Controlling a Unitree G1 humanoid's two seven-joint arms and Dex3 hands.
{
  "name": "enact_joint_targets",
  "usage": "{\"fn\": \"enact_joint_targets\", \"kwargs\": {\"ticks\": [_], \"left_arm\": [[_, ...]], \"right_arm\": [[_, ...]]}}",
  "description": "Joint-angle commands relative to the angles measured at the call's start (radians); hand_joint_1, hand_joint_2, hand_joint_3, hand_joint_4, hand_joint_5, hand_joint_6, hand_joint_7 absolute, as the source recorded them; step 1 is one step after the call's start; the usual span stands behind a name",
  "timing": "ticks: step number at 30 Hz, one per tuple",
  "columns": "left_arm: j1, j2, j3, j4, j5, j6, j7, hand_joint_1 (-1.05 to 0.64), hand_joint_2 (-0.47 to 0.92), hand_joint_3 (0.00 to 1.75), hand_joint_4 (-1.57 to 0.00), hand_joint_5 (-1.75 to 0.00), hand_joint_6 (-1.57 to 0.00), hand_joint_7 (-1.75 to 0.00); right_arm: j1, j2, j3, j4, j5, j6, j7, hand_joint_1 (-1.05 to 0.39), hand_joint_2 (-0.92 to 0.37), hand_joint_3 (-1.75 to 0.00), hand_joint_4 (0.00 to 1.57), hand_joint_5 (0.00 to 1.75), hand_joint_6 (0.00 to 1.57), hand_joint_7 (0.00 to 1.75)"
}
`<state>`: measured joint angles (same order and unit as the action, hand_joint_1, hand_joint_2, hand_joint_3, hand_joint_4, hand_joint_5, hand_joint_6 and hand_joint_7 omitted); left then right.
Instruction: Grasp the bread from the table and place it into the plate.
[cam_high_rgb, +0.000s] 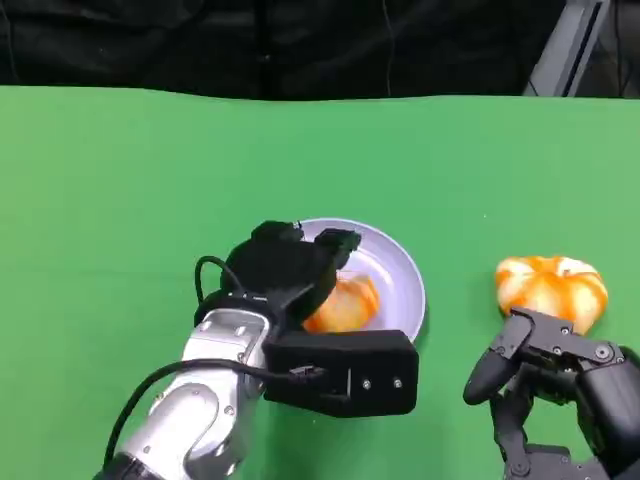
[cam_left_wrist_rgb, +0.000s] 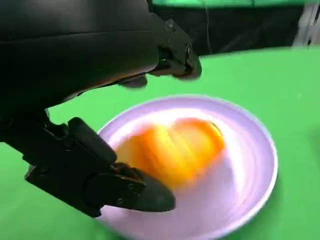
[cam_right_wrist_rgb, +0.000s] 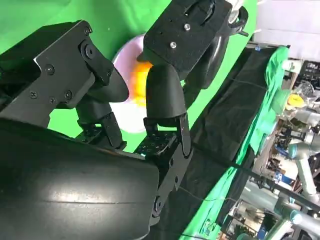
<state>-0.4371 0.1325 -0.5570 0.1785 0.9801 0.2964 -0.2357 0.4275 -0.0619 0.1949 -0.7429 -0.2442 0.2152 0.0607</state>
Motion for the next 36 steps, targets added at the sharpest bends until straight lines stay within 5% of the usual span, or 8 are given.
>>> {"fn": "enact_joint_targets", "kwargs": {"ticks": [1, 12, 17, 22, 25, 27, 30, 36], "left_arm": [[-0.008, 0.046, -0.007, -0.043, -0.005, 0.018, -0.100, -0.92, 0.92, 0.50, 0.00, 0.00, 0.00, 0.00], [0.141, 0.160, 0.119, -0.292, -0.180, -0.068, -0.130, -0.88, 0.92, 0.57, 0.00, 0.00, -0.01, -0.01], [0.253, 0.162, 0.260, -0.430, -0.366, -0.089, -0.134, -0.59, 0.92, 0.41, -0.14, -0.10, -0.12, -0.05], [0.389, 0.136, 0.390, -0.526, -0.534, -0.187, -0.047, -0.39, 0.92, 0.30, -0.28, -0.54, -0.32, -0.07], [0.481, 0.085, 0.465, -0.503, -0.628, -0.391, 0.103, -0.21, 0.92, 0.19, -0.58, -0.77, -0.69, -0.21], [0.534, 0.061, 0.501, -0.497, -0.671, -0.478, 0.161, -0.14, 0.85, 0.36, -0.71, -0.94, -0.90, -0.26], [0.604, 0.028, 0.544, -0.505, -0.754, -0.548, 0.194, -0.05, 0.56, 0.99, -0.80, -1.14, -1.02, -0.44], [0.722, -0.007, 0.600, -0.494, -0.791, -0.690, 0.254, -0.03, 0.48, 1.28, -0.90, -1.43, -0.91, -1.05]], "right_arm": [[0.006, -0.007, -0.009, -0.019, 0.011, 0.008, 0.005, 0.08, -0.41, -1.36, 0.78, 1.68, 0.74, 1.46], [0.003, -0.008, -0.004, -0.016, 0.009, 0.008, 0.010, 0.09, -0.38, -1.39, 0.78, 1.67, 0.74, 1.45], [0.010, -0.007, 0.006, -0.017, 0.007, 0.005, 0.009, 0.09, -0.39, -1.37, 0.80, 1.70, 0.74, 1.45], [0.013, -0.002, 0.012, -0.029, 0.014, 0.019, 0.012, 0.10, -0.41, -1.38, 0.78, 1.72, 0.73, 1.47], [0.015, 0.000, 0.014, -0.034, 0.016, 0.026, 0.011, 0.10, -0.40, -1.37, 0.77, 1.72, 0.72, 1.47], [0.015, -0.001, 0.014, -0.036, 0.015, 0.031, 0.011, 0.09, -0.41, -1.36, 0.77, 1.72, 0.72, 1.47], [0.016, -0.002, 0.013, -0.039, 0.017, 0.032, 0.012, 0.09, -0.41, -1.35, 0.77, 1.72, 0.72, 1.47], [0.014, -0.010, 0.011, -0.039, 0.021, 0.023, 0.015, 0.09, -0.40, -1.36, 0.77, 1.72, 0.73, 1.48]]}}
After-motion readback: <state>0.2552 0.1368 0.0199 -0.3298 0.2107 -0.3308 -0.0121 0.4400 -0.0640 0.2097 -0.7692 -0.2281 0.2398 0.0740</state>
